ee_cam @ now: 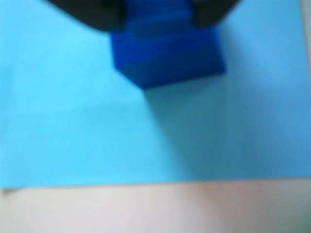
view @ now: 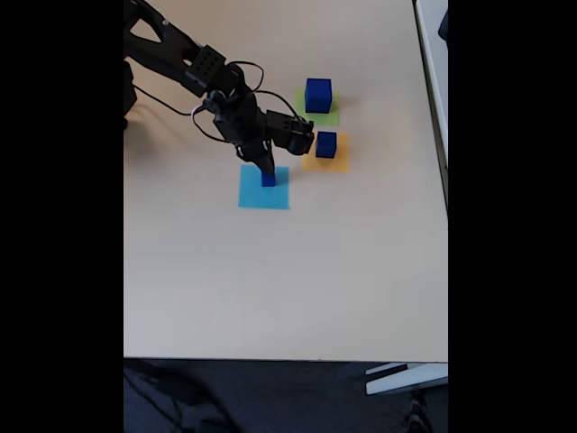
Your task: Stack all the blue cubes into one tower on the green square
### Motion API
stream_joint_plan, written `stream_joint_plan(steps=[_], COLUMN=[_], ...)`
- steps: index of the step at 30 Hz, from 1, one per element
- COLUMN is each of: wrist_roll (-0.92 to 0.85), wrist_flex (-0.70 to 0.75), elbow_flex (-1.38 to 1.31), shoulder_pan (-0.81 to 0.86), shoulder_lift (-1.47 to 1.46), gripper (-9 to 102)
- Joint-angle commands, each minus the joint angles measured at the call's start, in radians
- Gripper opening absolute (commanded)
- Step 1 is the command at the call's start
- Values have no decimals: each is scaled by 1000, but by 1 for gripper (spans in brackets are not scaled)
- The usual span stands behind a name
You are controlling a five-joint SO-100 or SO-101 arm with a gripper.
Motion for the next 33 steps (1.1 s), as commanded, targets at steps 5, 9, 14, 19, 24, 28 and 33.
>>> stream_joint_plan(steps=[5,9,14,19,24,28,33], wrist_roll=[2,2,6,8,9,9,9], wrist_flex=[-37,-38,-41,-49,-52,-54,-55], elbow_flex=[9,12,15,23,25,25,26], shoulder_pan=[6,6,5,5,3,3,3], shoulder_lift=[89,89,89,91,91,91,91], gripper=[1,1,1,1,1,1,2])
